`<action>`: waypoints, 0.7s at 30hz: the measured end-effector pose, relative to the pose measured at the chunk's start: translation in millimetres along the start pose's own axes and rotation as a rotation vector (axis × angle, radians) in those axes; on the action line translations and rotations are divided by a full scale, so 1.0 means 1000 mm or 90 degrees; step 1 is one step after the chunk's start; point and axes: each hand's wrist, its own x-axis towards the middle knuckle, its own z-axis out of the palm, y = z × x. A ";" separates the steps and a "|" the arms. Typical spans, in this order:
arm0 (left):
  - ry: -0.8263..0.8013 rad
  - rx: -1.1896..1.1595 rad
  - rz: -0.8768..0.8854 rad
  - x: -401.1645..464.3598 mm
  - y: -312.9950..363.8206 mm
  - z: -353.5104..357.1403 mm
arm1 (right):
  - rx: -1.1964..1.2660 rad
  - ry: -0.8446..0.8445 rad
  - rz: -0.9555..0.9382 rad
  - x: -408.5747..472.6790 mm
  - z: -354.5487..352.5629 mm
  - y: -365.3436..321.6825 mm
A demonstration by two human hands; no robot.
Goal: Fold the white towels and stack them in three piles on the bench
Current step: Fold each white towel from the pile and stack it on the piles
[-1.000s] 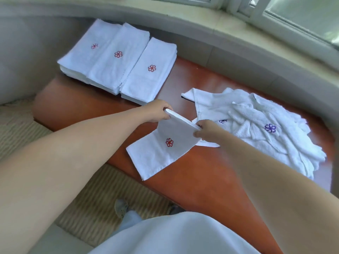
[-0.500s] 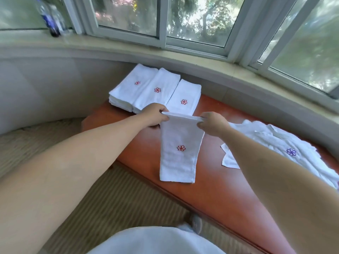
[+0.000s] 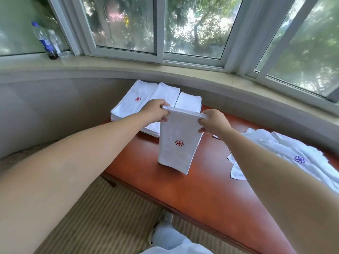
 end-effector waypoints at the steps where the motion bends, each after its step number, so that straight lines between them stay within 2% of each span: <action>1: -0.001 -0.006 0.000 0.011 0.002 -0.001 | 0.004 0.008 -0.001 0.008 -0.002 0.000; 13: 0.006 0.021 0.015 0.136 0.038 0.000 | 0.037 0.077 0.015 0.117 -0.029 0.002; 21: 0.059 -0.008 0.052 0.213 0.048 0.011 | 0.024 0.138 0.039 0.184 -0.040 0.008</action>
